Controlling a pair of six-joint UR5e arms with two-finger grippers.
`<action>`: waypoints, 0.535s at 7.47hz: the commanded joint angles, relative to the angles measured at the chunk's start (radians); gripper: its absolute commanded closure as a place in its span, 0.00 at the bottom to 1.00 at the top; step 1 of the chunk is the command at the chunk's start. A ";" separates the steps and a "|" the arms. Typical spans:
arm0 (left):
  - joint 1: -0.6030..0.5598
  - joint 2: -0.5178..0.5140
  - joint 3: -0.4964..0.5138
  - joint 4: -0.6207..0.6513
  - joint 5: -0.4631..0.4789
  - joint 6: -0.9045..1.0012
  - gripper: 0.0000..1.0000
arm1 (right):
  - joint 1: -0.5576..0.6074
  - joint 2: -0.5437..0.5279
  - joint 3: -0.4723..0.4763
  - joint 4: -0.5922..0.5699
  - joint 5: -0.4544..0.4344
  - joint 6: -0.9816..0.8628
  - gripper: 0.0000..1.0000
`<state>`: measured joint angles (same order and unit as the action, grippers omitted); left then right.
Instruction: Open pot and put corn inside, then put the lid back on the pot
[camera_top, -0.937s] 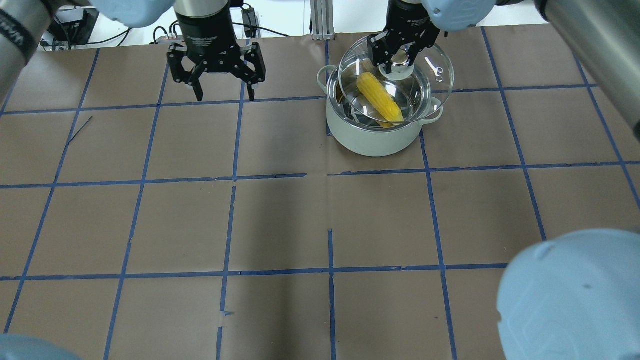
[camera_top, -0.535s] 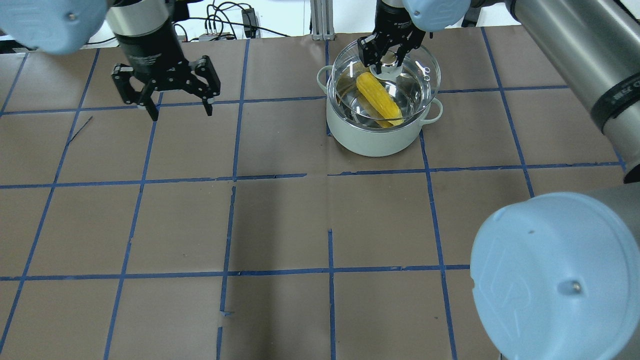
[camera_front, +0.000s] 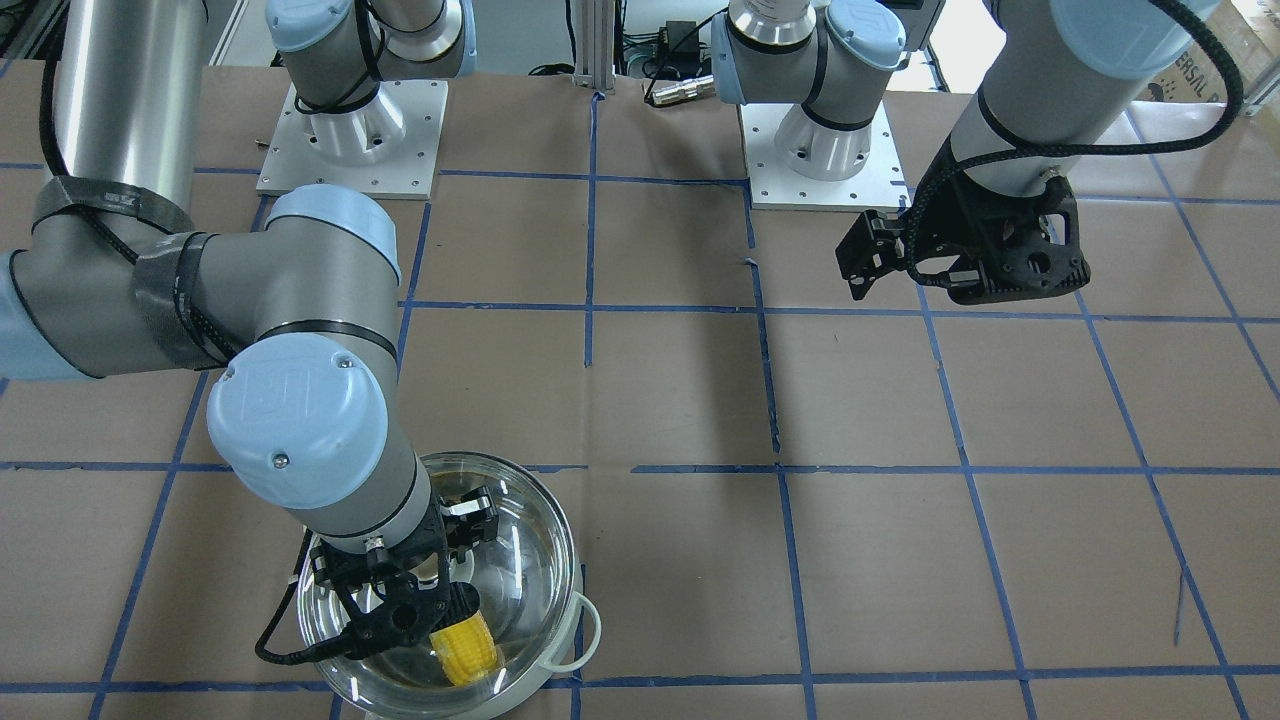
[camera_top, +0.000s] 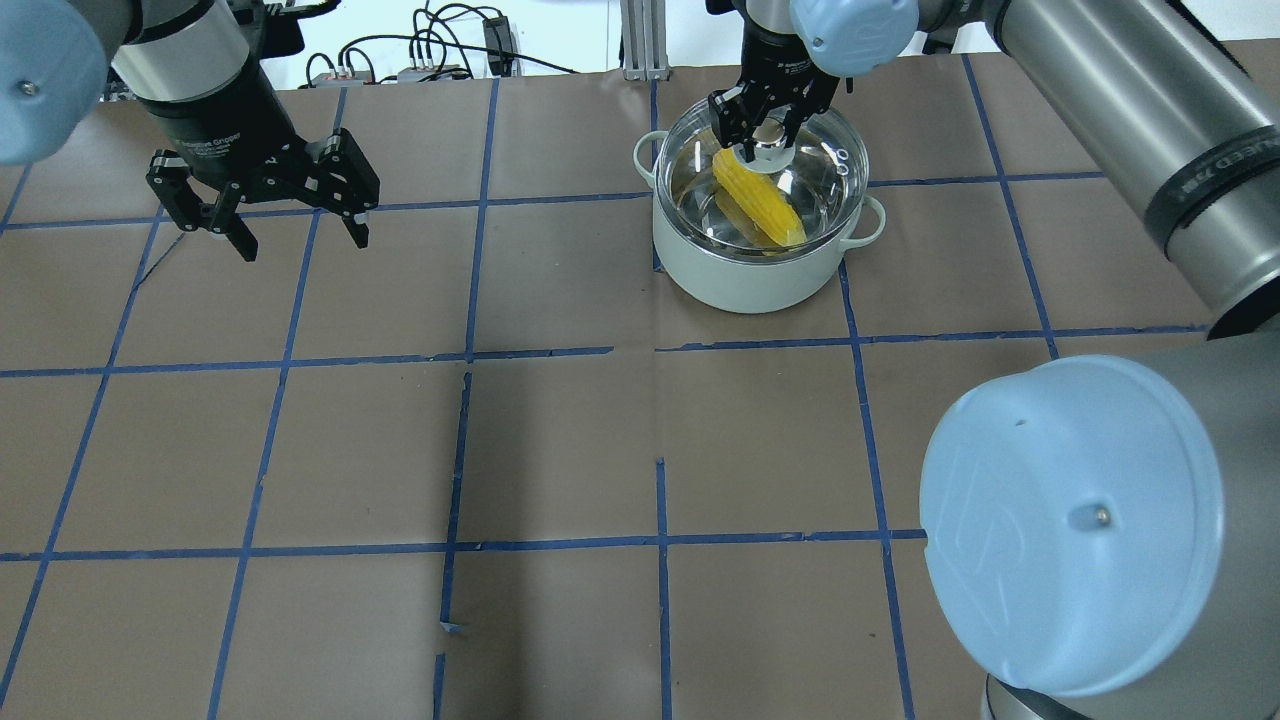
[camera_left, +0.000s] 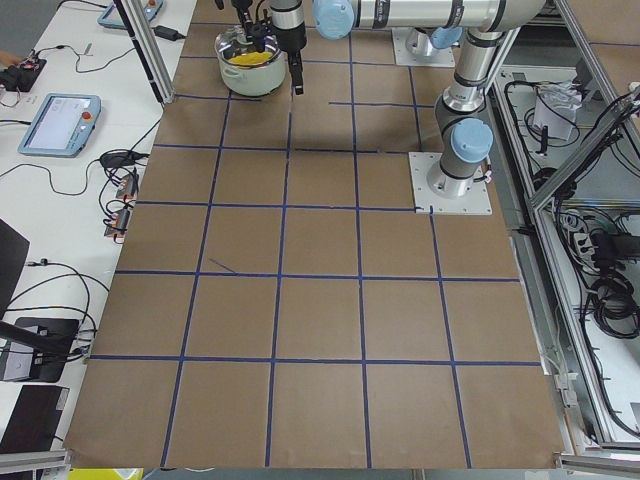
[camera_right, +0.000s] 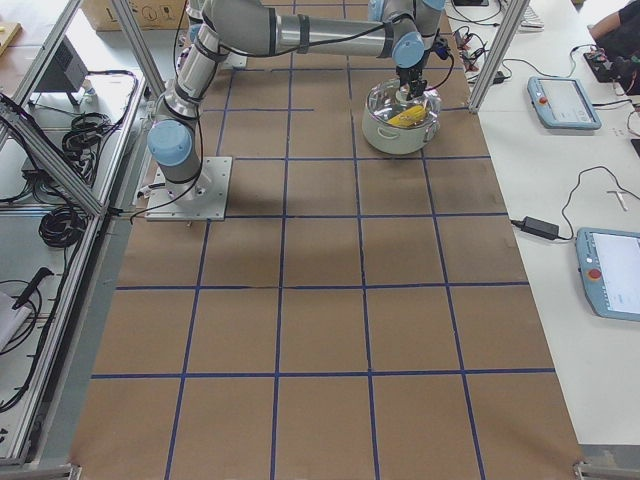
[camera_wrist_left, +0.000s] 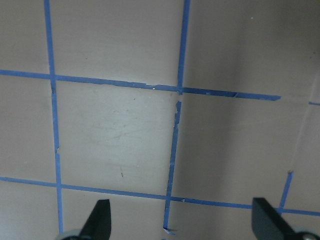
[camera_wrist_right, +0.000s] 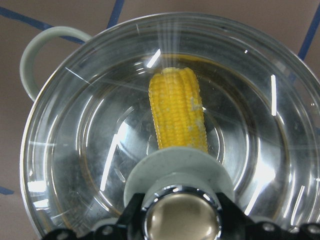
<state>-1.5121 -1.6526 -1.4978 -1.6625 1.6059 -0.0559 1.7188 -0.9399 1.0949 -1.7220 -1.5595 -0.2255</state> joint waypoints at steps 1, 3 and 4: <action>-0.002 0.002 -0.024 0.083 -0.001 0.014 0.00 | -0.001 0.001 0.003 0.002 0.001 -0.003 0.69; -0.003 0.007 -0.041 0.098 0.006 0.034 0.00 | -0.001 -0.002 0.003 0.012 -0.001 -0.003 0.69; -0.005 0.010 -0.041 0.098 0.006 0.051 0.00 | 0.001 -0.005 0.003 0.013 -0.001 -0.003 0.69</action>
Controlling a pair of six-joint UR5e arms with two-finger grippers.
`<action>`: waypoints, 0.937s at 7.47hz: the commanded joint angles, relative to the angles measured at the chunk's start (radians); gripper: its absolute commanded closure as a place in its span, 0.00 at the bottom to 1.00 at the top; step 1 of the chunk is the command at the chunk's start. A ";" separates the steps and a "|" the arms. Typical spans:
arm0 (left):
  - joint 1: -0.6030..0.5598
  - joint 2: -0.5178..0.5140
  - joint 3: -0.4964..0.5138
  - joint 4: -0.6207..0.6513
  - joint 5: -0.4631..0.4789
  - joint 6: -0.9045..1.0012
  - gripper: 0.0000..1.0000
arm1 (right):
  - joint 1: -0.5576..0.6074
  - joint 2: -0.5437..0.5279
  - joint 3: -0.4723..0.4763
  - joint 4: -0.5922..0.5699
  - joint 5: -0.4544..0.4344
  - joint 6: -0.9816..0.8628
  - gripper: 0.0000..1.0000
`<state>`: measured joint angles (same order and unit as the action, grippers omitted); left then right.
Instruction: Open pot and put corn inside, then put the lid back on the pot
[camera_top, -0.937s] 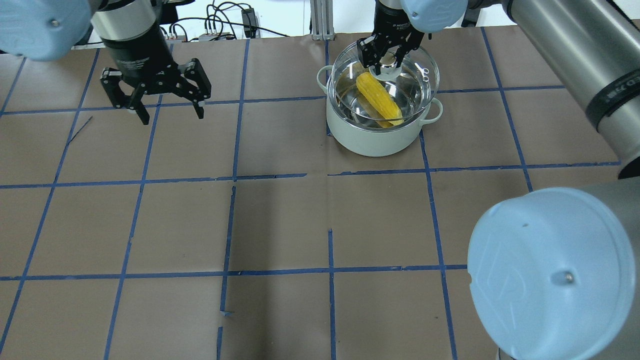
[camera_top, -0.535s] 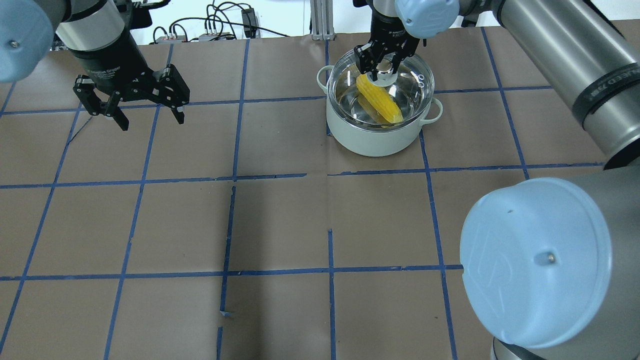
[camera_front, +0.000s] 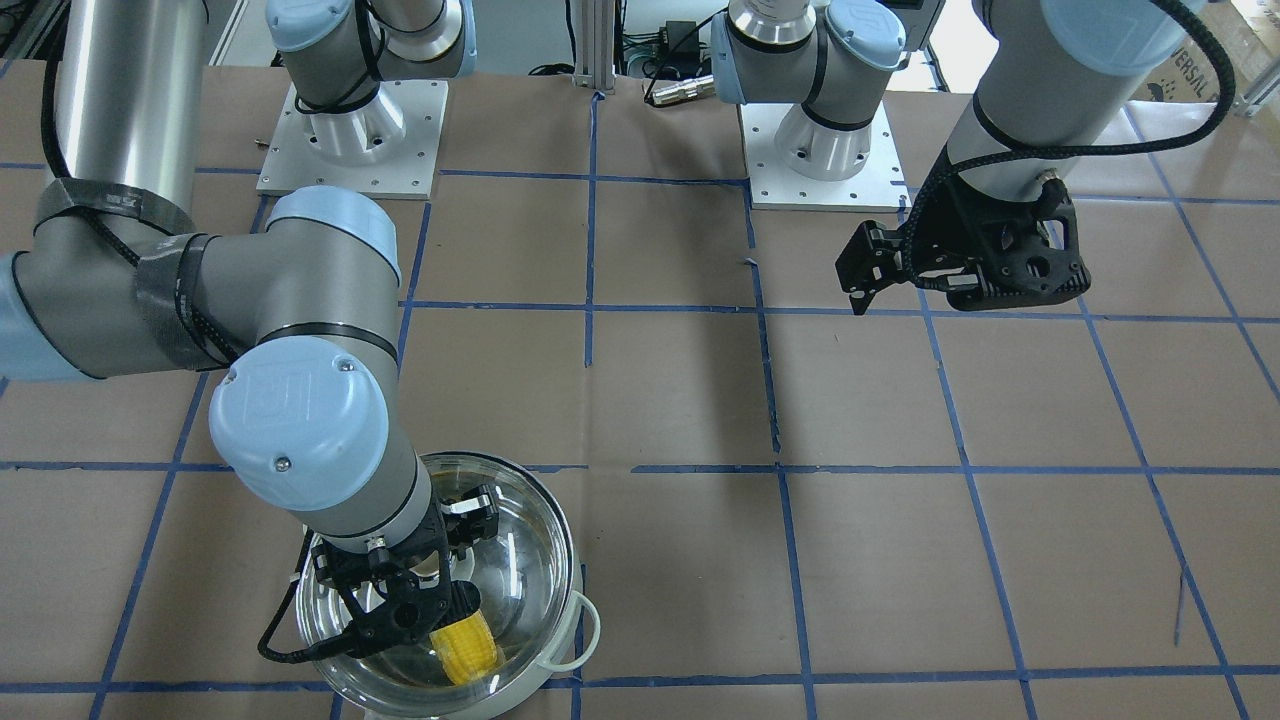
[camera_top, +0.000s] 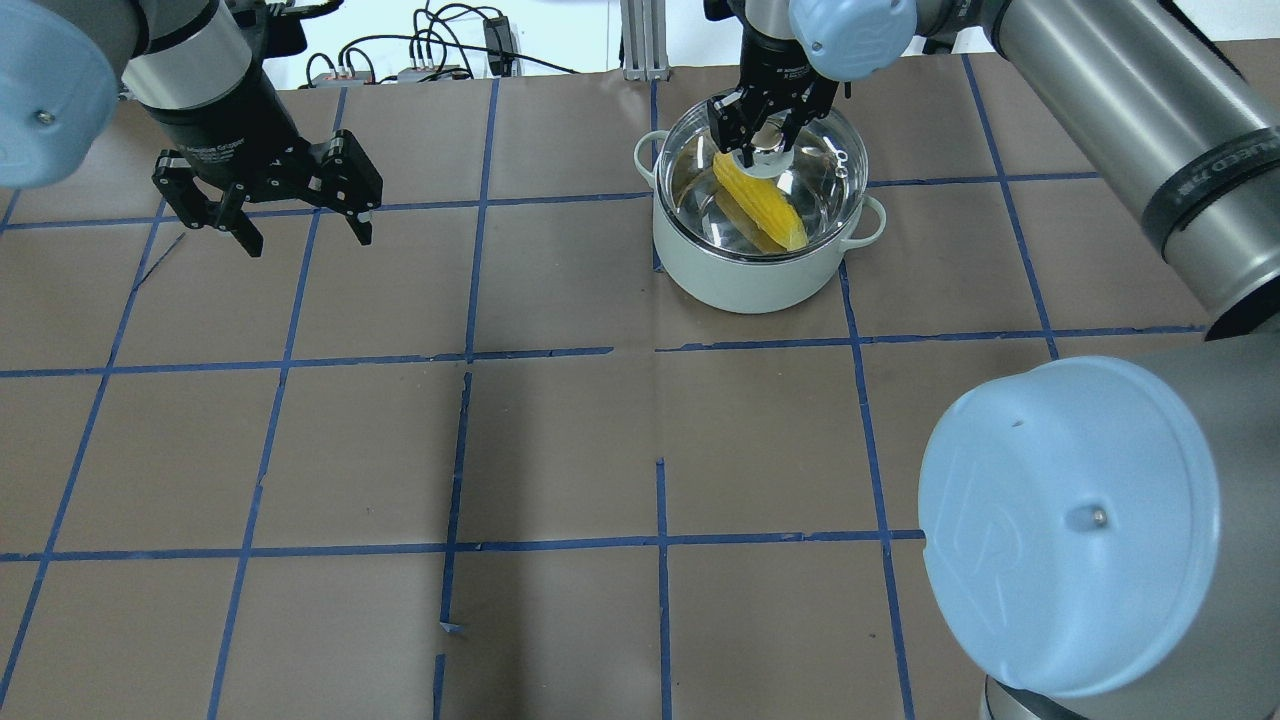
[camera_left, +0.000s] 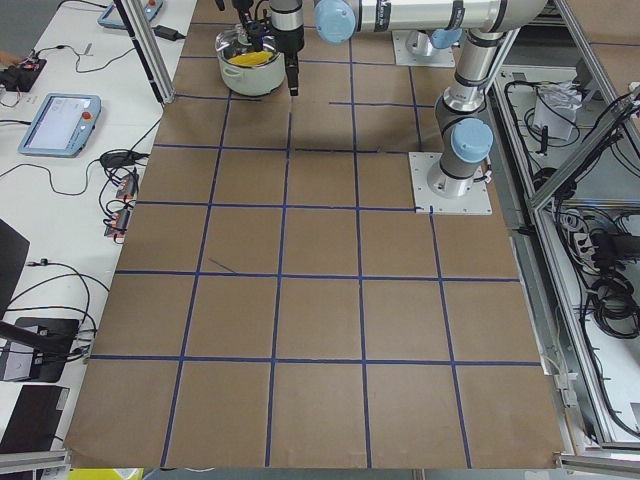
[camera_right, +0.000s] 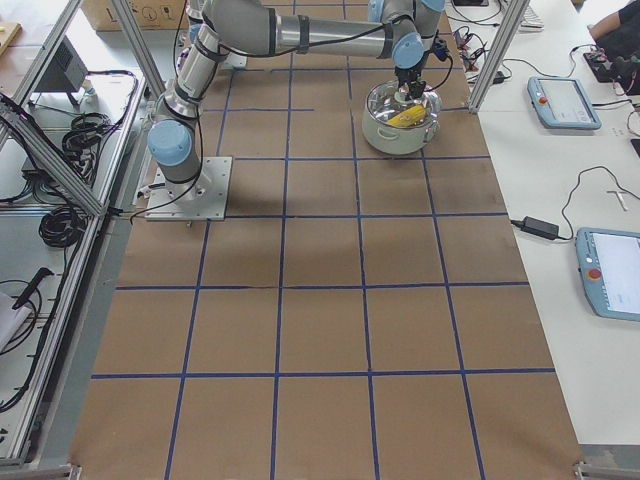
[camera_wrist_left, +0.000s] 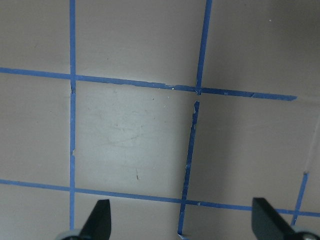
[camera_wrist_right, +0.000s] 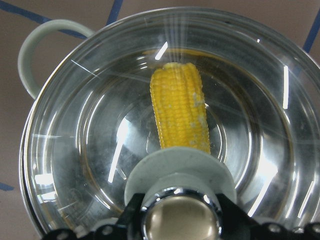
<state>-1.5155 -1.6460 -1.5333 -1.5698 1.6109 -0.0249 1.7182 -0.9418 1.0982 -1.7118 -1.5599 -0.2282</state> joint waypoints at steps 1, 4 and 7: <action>-0.003 0.017 -0.007 0.008 0.001 0.043 0.00 | 0.000 -0.005 0.000 0.003 0.000 0.000 0.69; -0.005 0.025 -0.019 0.008 0.000 0.043 0.00 | 0.001 -0.011 0.000 0.004 0.000 -0.002 0.69; -0.005 0.025 -0.021 0.008 0.003 0.042 0.00 | 0.001 -0.012 0.002 0.020 0.007 0.000 0.69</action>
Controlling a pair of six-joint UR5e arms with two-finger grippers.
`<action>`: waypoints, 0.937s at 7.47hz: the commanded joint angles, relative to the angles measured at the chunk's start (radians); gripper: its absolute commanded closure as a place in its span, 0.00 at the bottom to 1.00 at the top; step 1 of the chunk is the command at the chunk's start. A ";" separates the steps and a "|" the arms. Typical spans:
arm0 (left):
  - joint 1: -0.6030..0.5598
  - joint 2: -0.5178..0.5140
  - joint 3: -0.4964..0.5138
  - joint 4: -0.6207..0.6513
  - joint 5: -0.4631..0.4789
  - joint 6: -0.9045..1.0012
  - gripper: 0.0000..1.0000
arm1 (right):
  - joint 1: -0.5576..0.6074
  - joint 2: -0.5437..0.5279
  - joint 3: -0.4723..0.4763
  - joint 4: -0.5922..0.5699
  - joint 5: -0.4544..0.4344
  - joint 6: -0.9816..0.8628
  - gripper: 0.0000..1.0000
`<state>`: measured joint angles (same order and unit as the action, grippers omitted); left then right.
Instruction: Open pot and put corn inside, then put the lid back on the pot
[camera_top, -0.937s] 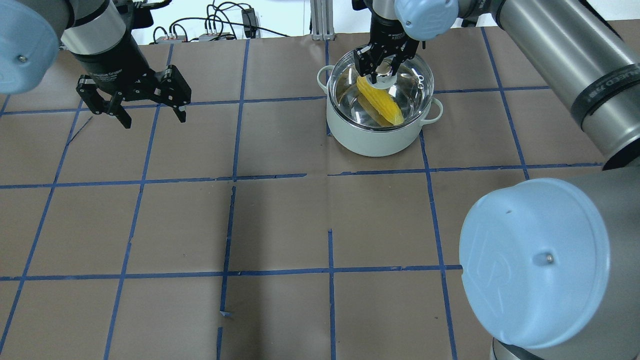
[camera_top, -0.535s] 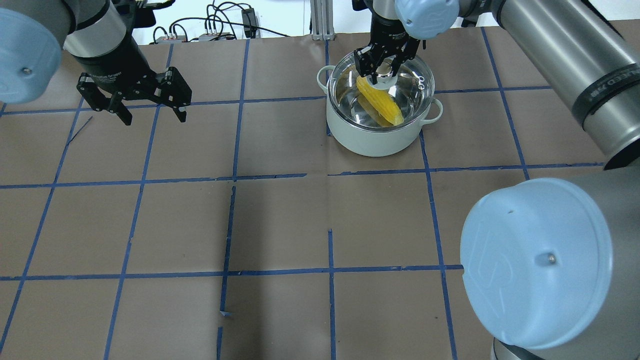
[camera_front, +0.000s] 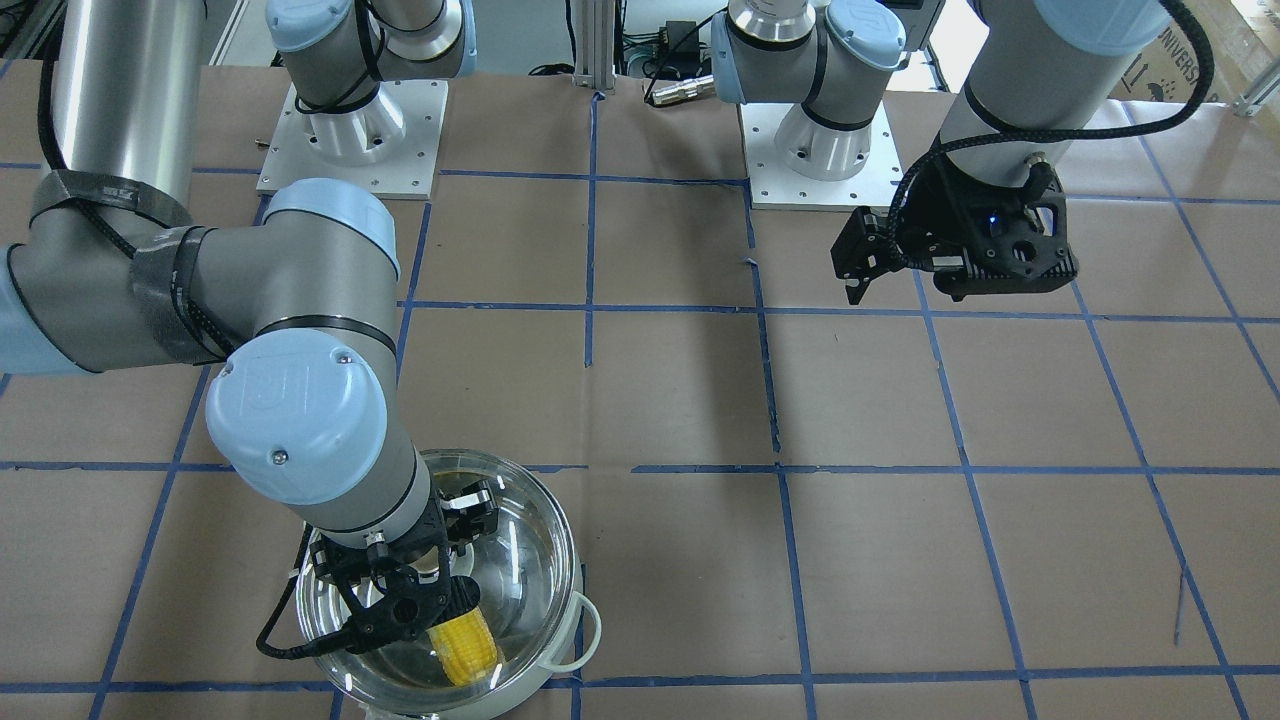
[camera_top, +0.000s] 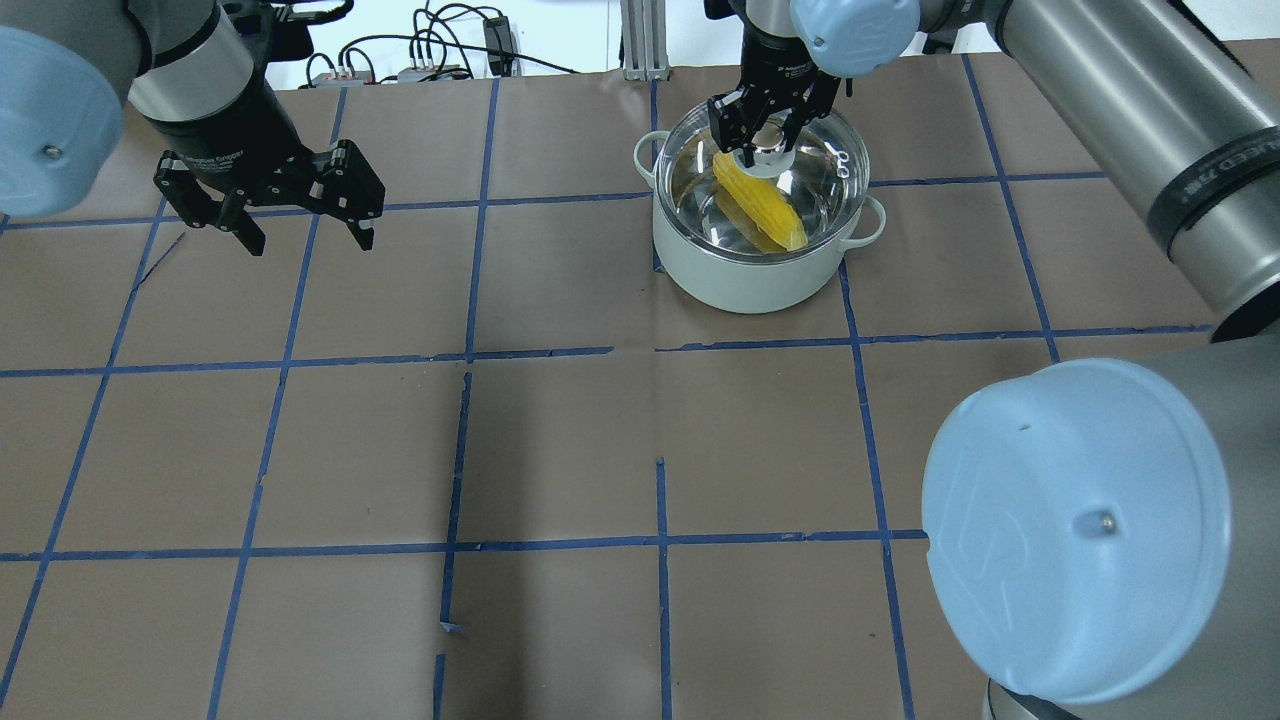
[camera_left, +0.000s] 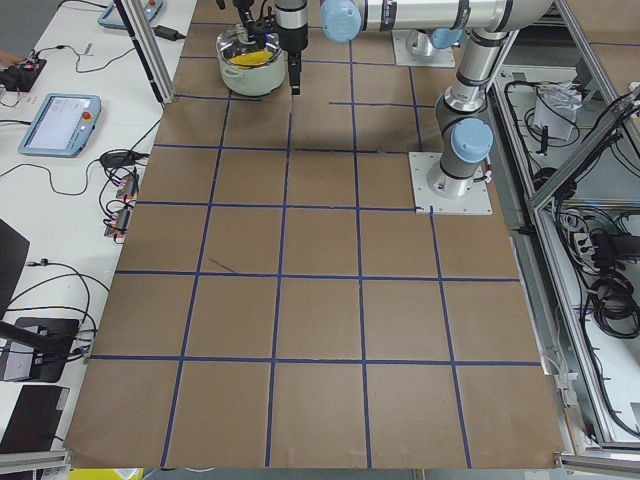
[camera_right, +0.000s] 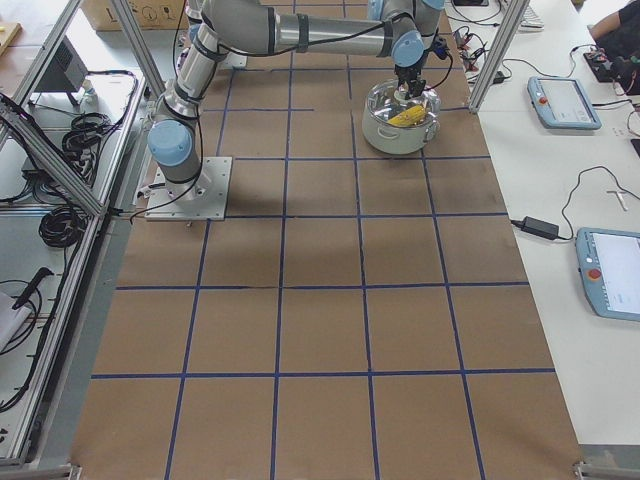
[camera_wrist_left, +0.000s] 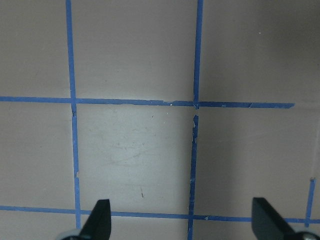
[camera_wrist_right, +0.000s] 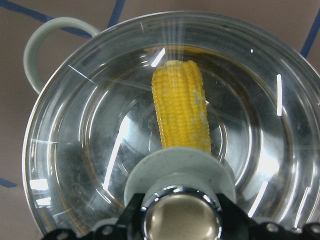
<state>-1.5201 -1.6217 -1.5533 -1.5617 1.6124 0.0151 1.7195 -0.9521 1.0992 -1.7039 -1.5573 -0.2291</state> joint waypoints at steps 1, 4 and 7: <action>0.001 -0.001 -0.001 0.000 0.000 0.002 0.00 | 0.000 -0.004 0.001 0.027 0.013 0.001 0.69; 0.001 -0.003 -0.001 0.002 0.000 0.003 0.00 | 0.000 0.001 -0.001 0.026 0.016 -0.004 0.69; 0.001 -0.004 -0.001 0.002 -0.002 0.003 0.00 | -0.001 0.004 -0.007 0.021 0.016 -0.010 0.68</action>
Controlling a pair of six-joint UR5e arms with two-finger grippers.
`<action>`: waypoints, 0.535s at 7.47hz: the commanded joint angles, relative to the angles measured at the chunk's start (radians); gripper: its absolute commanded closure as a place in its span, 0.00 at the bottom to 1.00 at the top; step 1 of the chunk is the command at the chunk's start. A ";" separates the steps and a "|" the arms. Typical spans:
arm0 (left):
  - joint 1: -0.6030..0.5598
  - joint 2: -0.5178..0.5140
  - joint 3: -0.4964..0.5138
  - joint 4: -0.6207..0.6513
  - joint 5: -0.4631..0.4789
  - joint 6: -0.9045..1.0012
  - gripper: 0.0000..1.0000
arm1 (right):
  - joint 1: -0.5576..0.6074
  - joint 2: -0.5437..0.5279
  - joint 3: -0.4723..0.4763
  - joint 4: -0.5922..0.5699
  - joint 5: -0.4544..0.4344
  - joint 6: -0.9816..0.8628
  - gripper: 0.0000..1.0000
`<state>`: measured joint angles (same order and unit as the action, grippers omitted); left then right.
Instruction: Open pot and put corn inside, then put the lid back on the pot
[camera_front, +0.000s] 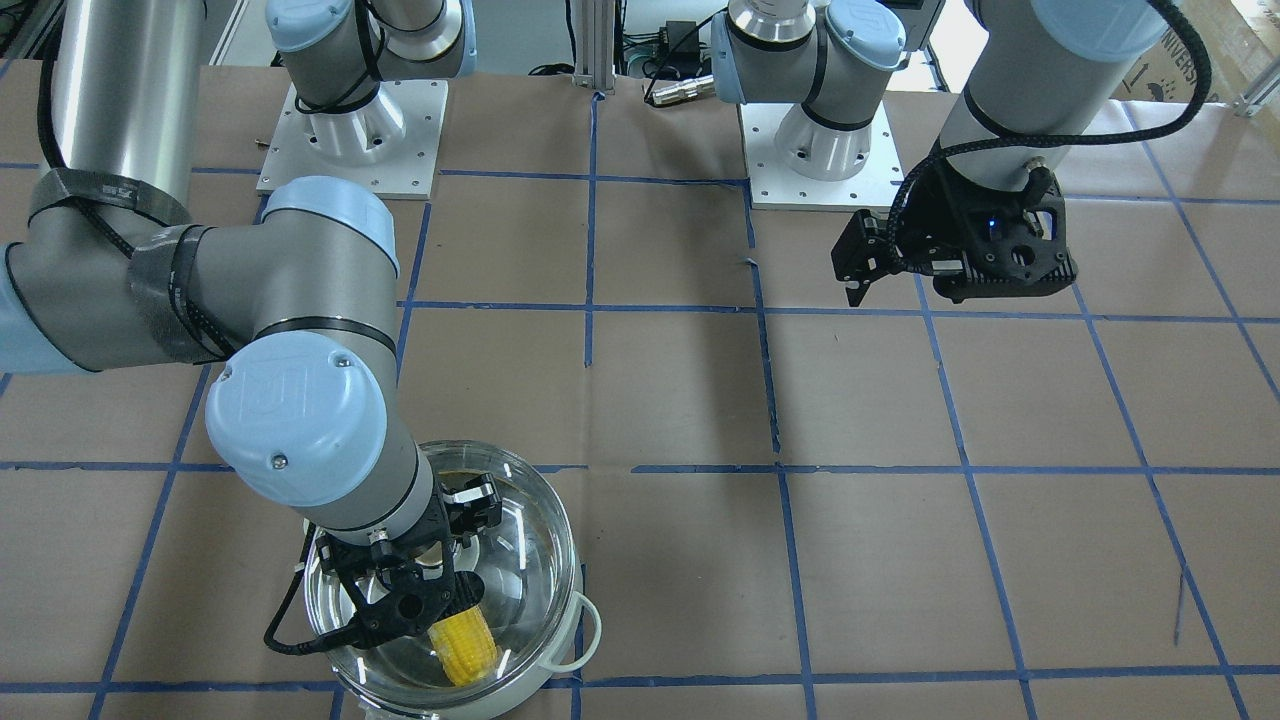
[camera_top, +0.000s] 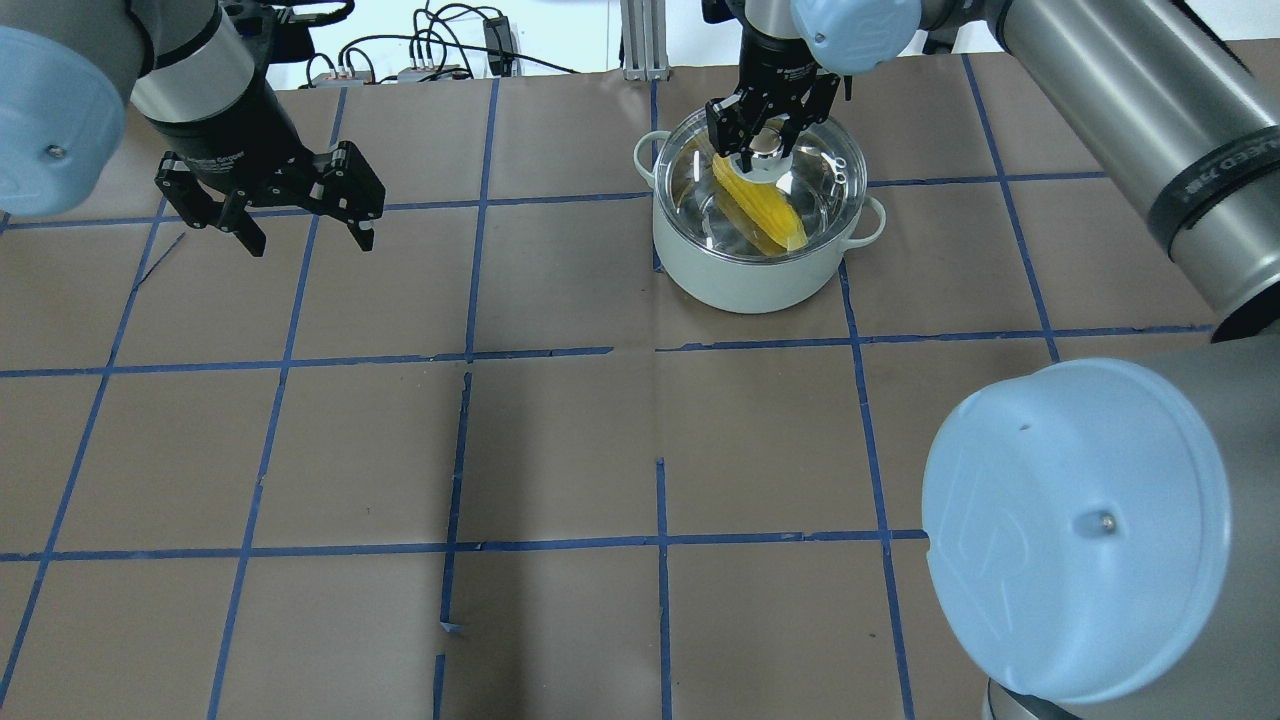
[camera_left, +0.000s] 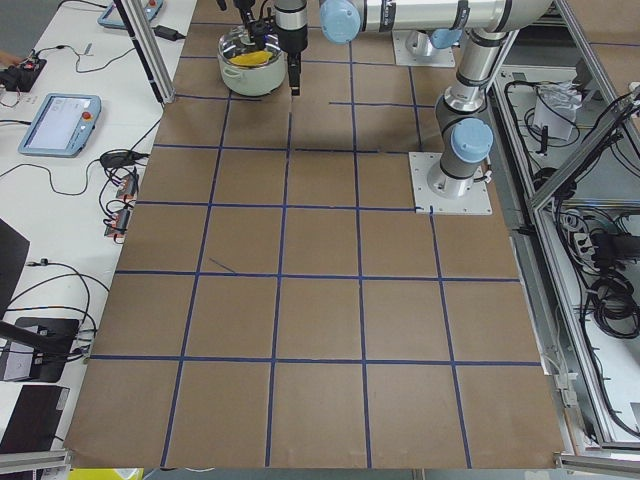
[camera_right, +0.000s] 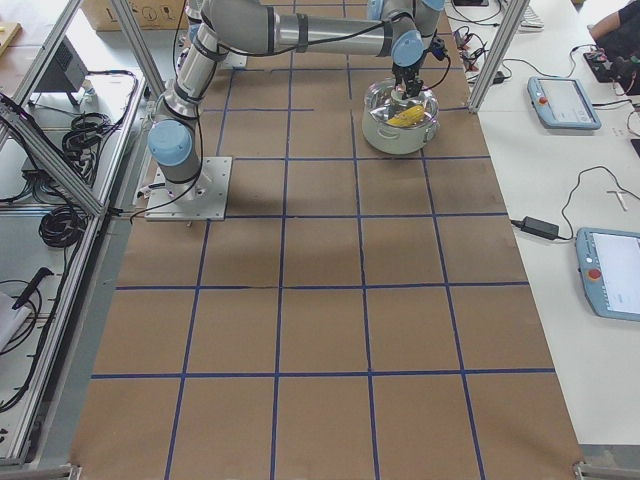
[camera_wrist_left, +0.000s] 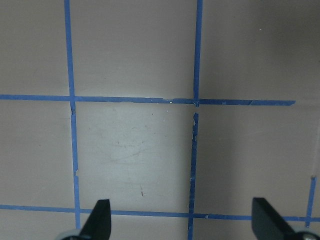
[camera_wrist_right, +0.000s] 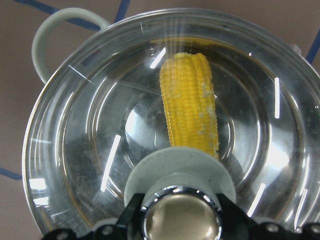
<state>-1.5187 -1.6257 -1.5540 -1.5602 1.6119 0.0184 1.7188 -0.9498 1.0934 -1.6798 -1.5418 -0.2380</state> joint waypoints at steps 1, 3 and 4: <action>0.000 -0.002 0.000 0.002 -0.001 0.000 0.00 | -0.001 0.003 -0.001 -0.003 0.000 -0.001 0.68; 0.000 -0.003 0.000 0.003 -0.003 0.000 0.00 | -0.001 0.005 -0.001 -0.009 0.000 -0.001 0.68; 0.000 -0.002 0.000 0.002 -0.003 0.000 0.00 | -0.001 0.005 -0.001 -0.011 0.000 -0.004 0.68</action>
<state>-1.5186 -1.6284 -1.5540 -1.5575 1.6094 0.0184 1.7181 -0.9457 1.0923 -1.6877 -1.5417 -0.2400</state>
